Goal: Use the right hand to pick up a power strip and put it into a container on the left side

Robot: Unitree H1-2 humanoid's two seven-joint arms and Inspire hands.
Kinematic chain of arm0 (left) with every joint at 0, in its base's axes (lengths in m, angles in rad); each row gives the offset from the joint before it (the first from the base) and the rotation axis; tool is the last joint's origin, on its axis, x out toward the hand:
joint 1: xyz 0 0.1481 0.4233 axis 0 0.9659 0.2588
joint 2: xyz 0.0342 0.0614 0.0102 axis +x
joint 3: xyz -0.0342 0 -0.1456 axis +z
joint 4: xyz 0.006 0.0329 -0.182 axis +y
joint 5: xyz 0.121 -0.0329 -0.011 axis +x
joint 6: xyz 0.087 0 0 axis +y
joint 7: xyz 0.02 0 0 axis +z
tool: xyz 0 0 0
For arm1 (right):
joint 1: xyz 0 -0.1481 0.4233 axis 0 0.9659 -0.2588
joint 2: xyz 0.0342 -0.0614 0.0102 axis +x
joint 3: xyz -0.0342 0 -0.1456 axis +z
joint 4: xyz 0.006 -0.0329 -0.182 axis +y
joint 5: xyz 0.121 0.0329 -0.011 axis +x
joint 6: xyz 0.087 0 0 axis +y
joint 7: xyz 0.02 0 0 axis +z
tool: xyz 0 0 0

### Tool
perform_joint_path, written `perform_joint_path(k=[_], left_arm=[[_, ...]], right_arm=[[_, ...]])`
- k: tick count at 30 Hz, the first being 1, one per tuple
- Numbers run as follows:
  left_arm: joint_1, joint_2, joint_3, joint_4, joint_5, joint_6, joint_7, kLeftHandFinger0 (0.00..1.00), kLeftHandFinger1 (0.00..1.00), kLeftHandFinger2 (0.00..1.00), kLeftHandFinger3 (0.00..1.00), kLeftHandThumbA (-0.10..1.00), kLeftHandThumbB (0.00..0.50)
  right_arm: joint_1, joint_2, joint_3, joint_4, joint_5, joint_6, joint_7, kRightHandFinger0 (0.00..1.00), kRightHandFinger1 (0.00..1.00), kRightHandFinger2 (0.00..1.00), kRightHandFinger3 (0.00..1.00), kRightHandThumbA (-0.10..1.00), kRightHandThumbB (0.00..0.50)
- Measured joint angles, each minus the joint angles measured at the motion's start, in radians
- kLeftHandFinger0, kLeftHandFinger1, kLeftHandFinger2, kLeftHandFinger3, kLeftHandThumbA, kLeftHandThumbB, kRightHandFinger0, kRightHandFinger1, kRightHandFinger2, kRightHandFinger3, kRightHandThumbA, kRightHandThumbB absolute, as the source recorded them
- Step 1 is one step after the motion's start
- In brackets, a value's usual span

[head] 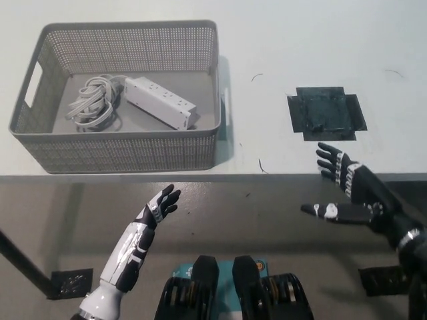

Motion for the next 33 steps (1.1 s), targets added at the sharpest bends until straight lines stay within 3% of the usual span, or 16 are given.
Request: perform_joint_path(k=[2,4,6,7,8,9,13,14,16,18,20,21,25,30,33], left_arm=[[-0.001,-0.003,0.000,0.000,0.000,0.000,0.000,1.00,1.00,1.00,1.00,1.00,0.268],[-0.001,-0.006,0.000,0.000,0.001,0.000,0.000,1.00,1.00,1.00,1.00,1.00,0.259],[-0.001,-0.010,0.000,0.000,0.001,0.000,0.000,1.00,1.00,1.00,1.00,1.00,0.260],[-0.001,-0.011,0.000,0.000,0.001,0.000,0.000,1.00,1.00,1.00,1.00,1.00,0.268],[-0.001,-0.012,0.000,0.000,0.001,0.000,0.000,1.00,1.00,1.00,1.00,1.00,0.279],[-0.001,-0.012,0.000,0.000,0.001,0.000,0.000,1.00,1.00,1.00,1.00,1.00,0.287],[0.000,-0.012,0.001,0.000,0.002,0.000,0.000,1.00,1.00,1.00,1.00,1.00,0.301],[0.000,-0.012,0.001,0.000,0.002,0.000,0.000,1.00,1.00,1.00,1.00,1.00,0.304],[0.001,-0.011,0.002,0.000,0.003,0.000,0.000,1.00,1.00,1.00,1.00,1.00,0.294],[0.002,-0.009,0.003,0.000,0.003,-0.002,0.000,1.00,1.00,1.00,1.00,1.00,0.292],[0.004,-0.007,0.005,0.000,0.003,-0.003,0.000,1.00,1.00,1.00,1.00,1.00,0.294],[0.005,-0.005,0.007,0.000,0.003,-0.004,0.000,1.00,1.00,1.00,1.00,1.00,0.303],[0.012,0.002,0.013,0.000,0.004,-0.006,0.000,1.00,1.00,1.00,1.00,1.00,0.291],[0.049,0.009,0.021,0.000,0.006,-0.011,0.001,1.00,1.00,1.00,1.00,1.00,0.268],[0.096,0.009,0.029,0.005,0.008,-0.017,0.002,1.00,1.00,1.00,1.00,1.00,0.226]], right_arm=[[0.049,0.029,0.000,-0.072,0.012,-0.017,-0.016,1.00,1.00,1.00,1.00,1.00,0.391],[0.098,0.056,0.000,-0.136,0.021,-0.035,-0.029,1.00,1.00,1.00,1.00,0.99,0.389],[0.137,0.079,-0.001,-0.194,0.034,-0.057,-0.040,1.00,1.00,1.00,1.00,1.00,0.306],[0.161,0.088,-0.002,-0.227,0.042,-0.074,-0.043,1.00,1.00,1.00,1.00,1.00,0.337],[0.178,0.092,-0.003,-0.249,0.047,-0.085,-0.046,1.00,1.00,1.00,1.00,1.00,0.330],[0.199,0.094,-0.007,-0.273,0.055,-0.106,-0.051,1.00,1.00,1.00,1.00,1.00,0.296],[0.249,0.094,-0.012,-0.322,0.058,-0.162,-0.079,1.00,1.00,1.00,1.00,1.00,0.041],[0.262,0.090,-0.005,-0.326,0.055,-0.180,-0.096,1.00,1.00,1.00,1.00,1.00,0.020],[0.280,0.085,0.008,-0.326,0.050,-0.204,-0.125,1.00,1.00,1.00,1.00,1.00,0.103],[0.308,0.085,0.033,-0.323,0.041,-0.242,-0.169,1.00,1.00,1.00,1.00,1.00,0.113],[0.328,0.084,0.060,-0.314,0.033,-0.269,-0.203,1.00,1.00,1.00,1.00,1.00,0.197],[0.343,0.084,0.080,-0.301,0.024,-0.289,-0.226,1.00,1.00,1.00,1.00,1.00,0.214],[0.374,0.085,0.124,-0.233,0.006,-0.353,-0.269,1.00,1.00,1.00,1.00,1.00,0.269],[0.388,0.077,0.174,-0.113,-0.001,-0.425,-0.287,1.00,1.00,1.00,1.00,1.00,0.267],[0.395,0.058,0.219,-0.034,-0.002,-0.471,-0.294,1.00,1.00,1.00,1.00,1.00,0.306]])
